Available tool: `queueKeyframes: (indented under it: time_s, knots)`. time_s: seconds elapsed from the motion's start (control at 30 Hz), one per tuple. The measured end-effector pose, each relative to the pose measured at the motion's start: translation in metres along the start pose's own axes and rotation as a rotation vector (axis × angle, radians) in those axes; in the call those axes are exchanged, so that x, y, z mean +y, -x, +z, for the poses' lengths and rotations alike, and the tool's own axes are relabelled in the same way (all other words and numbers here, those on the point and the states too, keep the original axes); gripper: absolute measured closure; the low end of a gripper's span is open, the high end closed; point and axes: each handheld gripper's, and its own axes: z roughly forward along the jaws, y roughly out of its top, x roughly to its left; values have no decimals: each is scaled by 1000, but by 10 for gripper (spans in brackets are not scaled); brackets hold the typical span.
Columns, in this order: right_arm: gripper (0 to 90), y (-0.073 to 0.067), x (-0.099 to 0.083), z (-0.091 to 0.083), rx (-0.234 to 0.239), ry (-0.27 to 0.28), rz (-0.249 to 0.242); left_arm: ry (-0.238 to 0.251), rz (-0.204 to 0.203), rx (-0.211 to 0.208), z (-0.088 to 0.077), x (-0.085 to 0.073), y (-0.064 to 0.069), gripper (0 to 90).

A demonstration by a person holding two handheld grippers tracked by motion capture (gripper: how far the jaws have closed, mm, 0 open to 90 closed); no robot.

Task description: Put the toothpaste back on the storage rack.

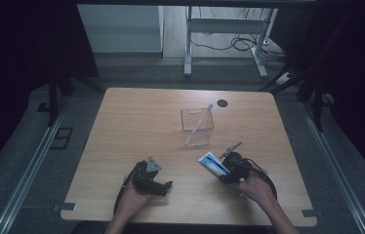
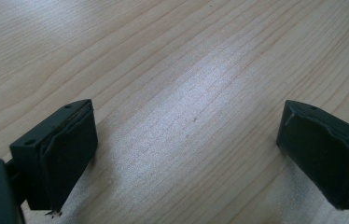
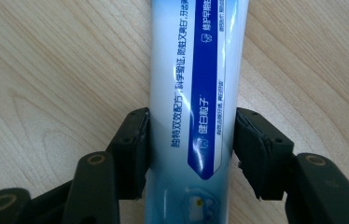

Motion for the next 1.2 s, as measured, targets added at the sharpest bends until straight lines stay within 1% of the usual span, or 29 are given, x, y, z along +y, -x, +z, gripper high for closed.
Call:
queueKeyframes:
  time_s: [0.07, 0.1, 0.13, 0.2, 0.23, 0.3, 0.4, 0.6, 0.8, 1.2]
  knots:
    - [503, 0, 0, -1, -2, -2, 3, 0, 0, 0, 0, 0, 0, 53]
    - [556, 0, 0, -2, 0, 0, 1, 0, 0, 1, 0, 0, 0, 53]
    - [556, 0, 0, -2, 0, 0, 1, 0, 0, 1, 0, 0, 0, 53]
    - [628, 0, 1, -4, 0, 4, -6, 0, 0, 0, 0, 0, 0, 53]
    - [650, 0, 1, -6, 0, 2, -1, 0, 0, 0, 0, 0, 0, 53]
    - [684, 0, 2, -7, 1, 3, 3, 1, 0, 0, 0, 0, 0, 53]
    - [710, -1, 1, -9, -6, 9, 11, 0, 0, 0, 0, 0, 0, 53]
    - [728, -3, -2, -12, -23, 28, 2, 0, 2, 1, 0, 0, 0, 53]
    - [728, 0, -5, -18, -12, 68, 10, 0, 5, 4, 0, 0, 0, 54]
    - [728, 4, -3, -31, 18, 149, 26, -1, 9, 5, 0, 0, -1, 55]
